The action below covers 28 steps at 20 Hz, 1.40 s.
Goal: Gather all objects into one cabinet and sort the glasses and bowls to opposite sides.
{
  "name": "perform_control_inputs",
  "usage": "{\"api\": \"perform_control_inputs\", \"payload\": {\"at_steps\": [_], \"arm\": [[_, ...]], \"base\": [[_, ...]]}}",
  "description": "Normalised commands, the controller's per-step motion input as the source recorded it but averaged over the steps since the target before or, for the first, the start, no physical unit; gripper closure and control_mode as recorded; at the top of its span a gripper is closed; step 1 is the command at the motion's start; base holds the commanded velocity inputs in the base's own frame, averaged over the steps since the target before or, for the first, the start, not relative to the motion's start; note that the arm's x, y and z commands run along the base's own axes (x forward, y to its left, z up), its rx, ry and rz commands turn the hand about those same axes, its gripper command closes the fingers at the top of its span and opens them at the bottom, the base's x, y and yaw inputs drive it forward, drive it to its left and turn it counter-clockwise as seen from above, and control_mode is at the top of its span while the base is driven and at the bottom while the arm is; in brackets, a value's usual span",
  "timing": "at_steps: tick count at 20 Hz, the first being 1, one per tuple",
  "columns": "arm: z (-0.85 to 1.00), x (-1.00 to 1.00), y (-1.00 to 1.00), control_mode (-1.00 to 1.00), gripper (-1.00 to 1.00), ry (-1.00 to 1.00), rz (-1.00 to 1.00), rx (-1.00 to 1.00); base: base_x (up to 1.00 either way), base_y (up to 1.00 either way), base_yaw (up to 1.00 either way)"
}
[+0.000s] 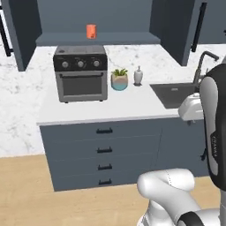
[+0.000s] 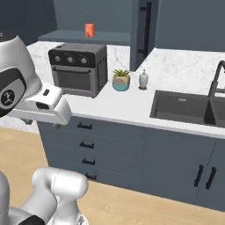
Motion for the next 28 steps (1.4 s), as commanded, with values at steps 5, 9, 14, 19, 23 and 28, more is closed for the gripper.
{"api": "perform_control_inputs", "payload": {"at_steps": [5, 9, 14, 19, 23, 28], "arm": [[0.0, 0.0, 0.0, 1.0, -1.0, 0.0, 0.0, 0.0], [0.0, 0.0, 0.0, 1.0, -1.0, 0.0, 0.0, 0.0], [0.0, 0.0, 0.0, 1.0, -1.0, 0.0, 0.0, 0.0], [0.0, 0.0, 0.0, 1.0, -1.0, 0.0, 0.0, 0.0], [0.0, 0.0, 0.0, 1.0, -1.0, 0.0, 0.0, 0.0], [0.0, 0.0, 0.0, 1.0, -1.0, 0.0, 0.0, 0.0]], "base": [[0.49, 0.35, -0.41], [0.47, 0.53, -0.22], [0.12, 0.72, 0.0], [0.14, 0.69, 0.0], [0.53, 0.43, 0.02], [0.58, 0.14, 0.1]]}}
